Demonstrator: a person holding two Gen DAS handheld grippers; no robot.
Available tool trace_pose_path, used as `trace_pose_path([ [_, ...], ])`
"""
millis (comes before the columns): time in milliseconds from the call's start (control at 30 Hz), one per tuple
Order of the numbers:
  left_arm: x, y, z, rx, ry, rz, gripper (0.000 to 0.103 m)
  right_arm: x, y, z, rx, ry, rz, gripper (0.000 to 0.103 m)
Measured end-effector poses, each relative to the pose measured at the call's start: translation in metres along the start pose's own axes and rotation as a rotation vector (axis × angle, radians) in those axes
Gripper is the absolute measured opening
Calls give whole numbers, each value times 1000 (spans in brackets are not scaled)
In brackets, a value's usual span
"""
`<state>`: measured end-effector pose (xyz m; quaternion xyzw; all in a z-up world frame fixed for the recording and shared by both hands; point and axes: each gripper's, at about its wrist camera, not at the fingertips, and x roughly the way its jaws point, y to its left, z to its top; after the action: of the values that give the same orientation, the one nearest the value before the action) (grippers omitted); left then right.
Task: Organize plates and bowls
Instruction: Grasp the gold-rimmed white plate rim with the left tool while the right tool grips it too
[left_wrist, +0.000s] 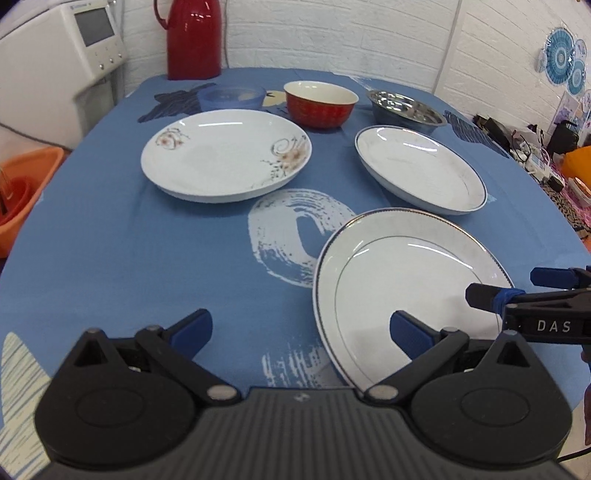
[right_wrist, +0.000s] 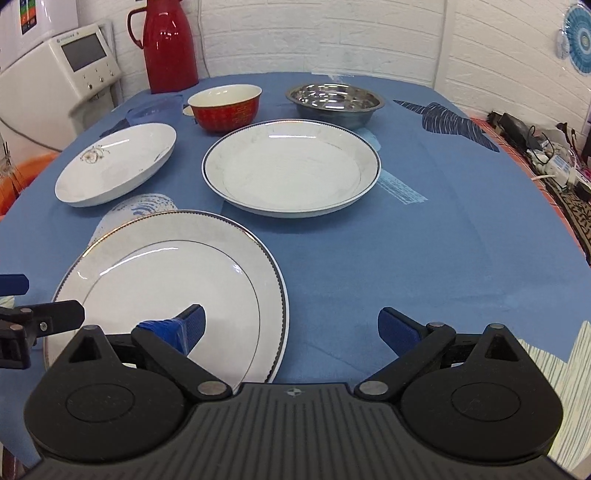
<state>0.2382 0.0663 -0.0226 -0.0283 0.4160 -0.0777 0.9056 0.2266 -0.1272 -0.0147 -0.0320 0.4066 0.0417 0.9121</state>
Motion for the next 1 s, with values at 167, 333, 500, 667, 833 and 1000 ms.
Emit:
trace_pose_path([
  [167, 12, 0, -4, 25, 19, -5, 94, 11, 2, -3, -3, 25, 27, 89],
  [333, 12, -2, -5, 54, 9, 0, 82, 10, -4, -11, 11, -19, 79, 91],
  [500, 14, -5, -5, 65, 12, 2, 85, 13, -4, 1, 3, 38, 87, 91],
  [667, 14, -7, -5, 72, 8, -8, 84, 13, 3, 7, -67, 109, 144, 85],
  [833, 11, -10, -8, 91, -17, -44, 66, 11, 1, 16, -124, 139, 209, 53],
  [1000, 9, -11, -4, 86, 1, -118, 26, 12, 3, 22, -129, 186, 239, 34],
])
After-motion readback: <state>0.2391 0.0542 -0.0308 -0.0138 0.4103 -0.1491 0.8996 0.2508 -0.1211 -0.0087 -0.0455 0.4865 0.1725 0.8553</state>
